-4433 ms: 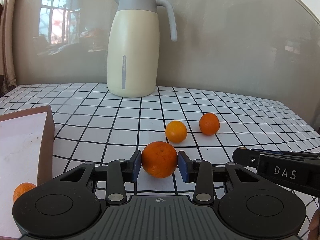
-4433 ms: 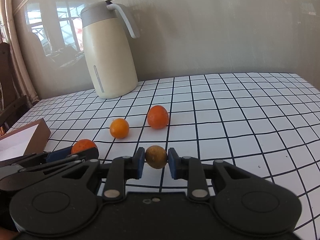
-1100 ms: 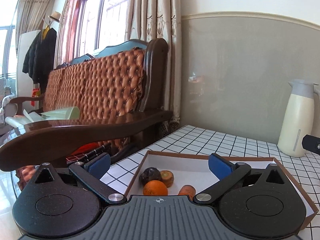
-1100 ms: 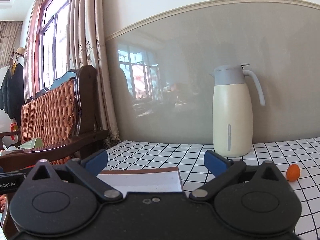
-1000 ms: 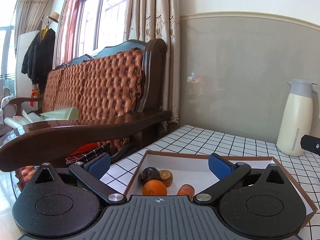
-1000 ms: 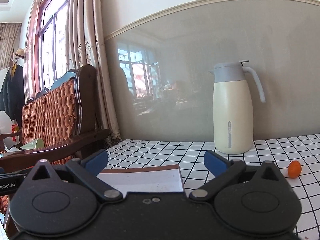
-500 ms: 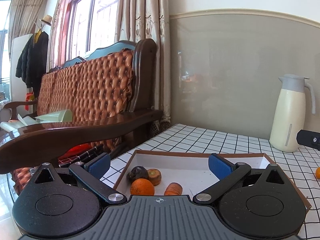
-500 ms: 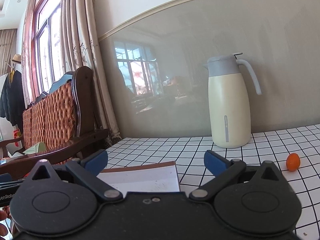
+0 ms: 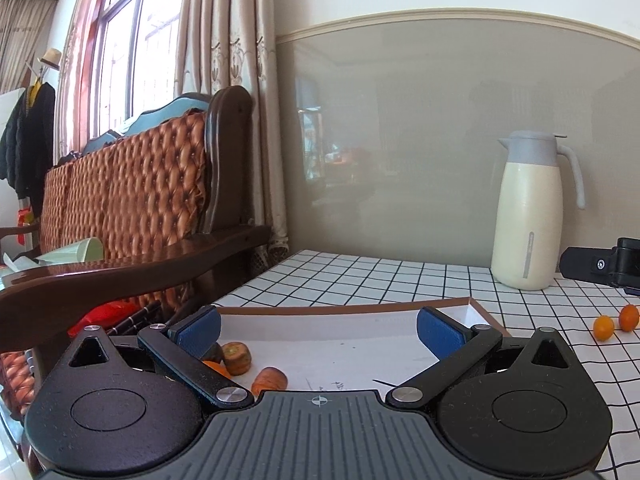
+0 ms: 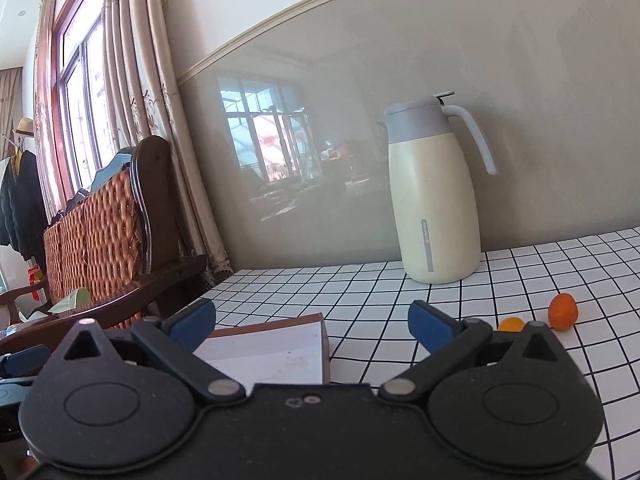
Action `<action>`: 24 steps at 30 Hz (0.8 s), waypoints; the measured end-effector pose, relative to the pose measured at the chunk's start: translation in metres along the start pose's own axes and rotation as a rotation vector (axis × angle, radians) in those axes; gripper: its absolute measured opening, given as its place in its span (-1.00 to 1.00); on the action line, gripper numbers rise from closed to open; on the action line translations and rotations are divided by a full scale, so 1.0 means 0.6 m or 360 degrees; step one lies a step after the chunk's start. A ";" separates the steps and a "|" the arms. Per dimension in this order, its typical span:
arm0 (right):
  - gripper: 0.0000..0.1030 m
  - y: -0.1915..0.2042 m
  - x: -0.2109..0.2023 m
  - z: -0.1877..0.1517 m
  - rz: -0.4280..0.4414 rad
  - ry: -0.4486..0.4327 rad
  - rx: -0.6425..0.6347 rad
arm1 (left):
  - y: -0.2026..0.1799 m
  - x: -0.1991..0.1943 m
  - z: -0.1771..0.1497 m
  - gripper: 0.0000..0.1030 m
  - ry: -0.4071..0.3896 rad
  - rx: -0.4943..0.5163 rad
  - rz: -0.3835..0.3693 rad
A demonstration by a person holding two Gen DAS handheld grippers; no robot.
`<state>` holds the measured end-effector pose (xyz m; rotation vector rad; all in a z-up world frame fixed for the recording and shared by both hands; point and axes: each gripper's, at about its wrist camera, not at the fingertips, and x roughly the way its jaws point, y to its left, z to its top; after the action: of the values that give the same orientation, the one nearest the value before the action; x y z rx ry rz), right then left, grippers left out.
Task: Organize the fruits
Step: 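Withdraw both open tools from the box toward the last two mandarins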
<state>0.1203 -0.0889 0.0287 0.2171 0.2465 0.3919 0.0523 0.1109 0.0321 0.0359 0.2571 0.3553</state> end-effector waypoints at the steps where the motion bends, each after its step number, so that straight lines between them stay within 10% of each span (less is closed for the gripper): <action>1: 0.88 -0.004 -0.002 0.001 0.0003 0.0005 0.0005 | -0.006 0.000 0.000 1.00 0.0002 0.0007 -0.0011; 24: 0.88 -0.108 -0.046 0.004 -0.0184 0.0124 0.0046 | -0.146 -0.003 -0.002 1.00 0.0069 0.0085 -0.0324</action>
<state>0.1188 -0.1588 0.0196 0.2151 0.3399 0.2824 0.0800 0.0280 0.0245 0.0539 0.3101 0.1466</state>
